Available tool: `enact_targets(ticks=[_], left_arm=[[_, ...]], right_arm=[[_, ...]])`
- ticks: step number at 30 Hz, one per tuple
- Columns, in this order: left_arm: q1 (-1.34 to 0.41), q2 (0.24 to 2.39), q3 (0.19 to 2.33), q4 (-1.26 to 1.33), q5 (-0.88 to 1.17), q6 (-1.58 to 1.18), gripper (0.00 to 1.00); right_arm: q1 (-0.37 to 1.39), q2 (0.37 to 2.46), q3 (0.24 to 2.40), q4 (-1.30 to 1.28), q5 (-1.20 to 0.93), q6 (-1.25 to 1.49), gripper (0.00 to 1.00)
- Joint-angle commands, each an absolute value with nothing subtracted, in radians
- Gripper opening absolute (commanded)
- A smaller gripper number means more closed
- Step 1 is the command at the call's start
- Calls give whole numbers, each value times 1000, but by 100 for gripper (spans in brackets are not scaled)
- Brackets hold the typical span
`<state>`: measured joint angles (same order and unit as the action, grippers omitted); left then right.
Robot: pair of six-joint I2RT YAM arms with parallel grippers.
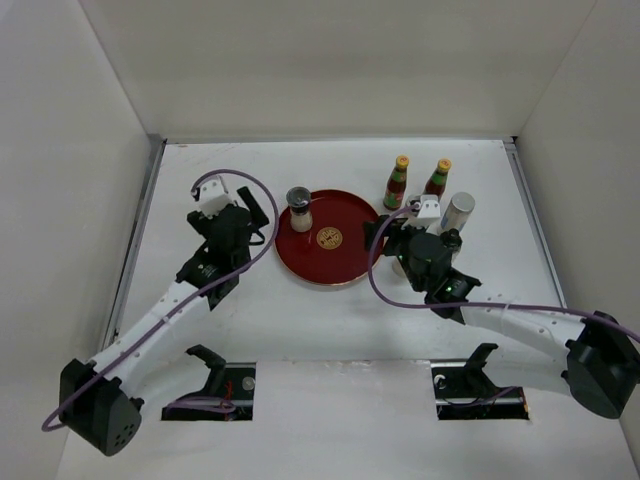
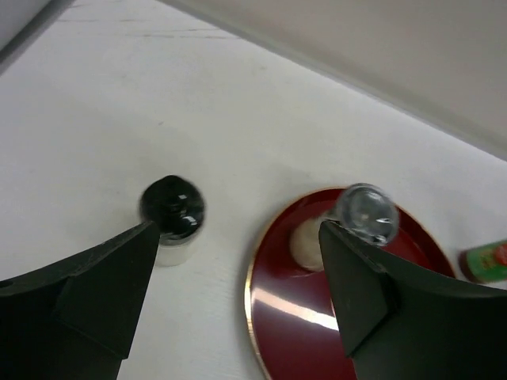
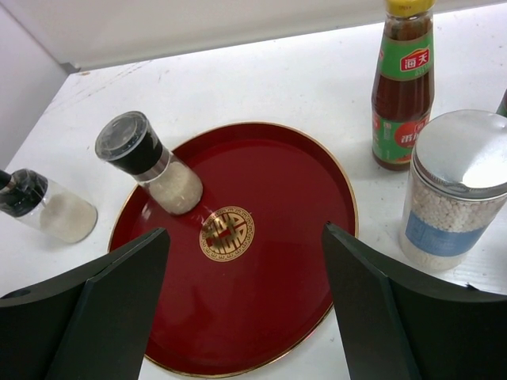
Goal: Organize the condiment bottles
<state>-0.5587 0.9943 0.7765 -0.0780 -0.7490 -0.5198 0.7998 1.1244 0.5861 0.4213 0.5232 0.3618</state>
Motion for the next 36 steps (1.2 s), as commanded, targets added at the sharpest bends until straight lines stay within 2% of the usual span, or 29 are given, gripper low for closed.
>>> enact_targets(ticks=[1, 5, 14, 25, 33, 36], left_arm=[[-493, 1008, 723, -179, -781, -578, 81], [-417, 1098, 739, -137, -715, -610, 78], [-360, 1307, 795, -52, -746, -607, 74], [-324, 1391, 845, -6, -689, -583, 74], [-298, 1416, 841, -5, -673, -600, 64], [-301, 1401, 833, -2, -676, -606, 50]], right_arm=[[806, 1138, 603, 477, 514, 353, 85], [808, 1143, 607, 477, 514, 348, 85], [809, 1152, 609, 477, 511, 348, 86], [812, 1164, 614, 477, 500, 348, 86], [812, 1152, 611, 477, 500, 348, 86], [812, 1150, 609, 477, 500, 348, 86]])
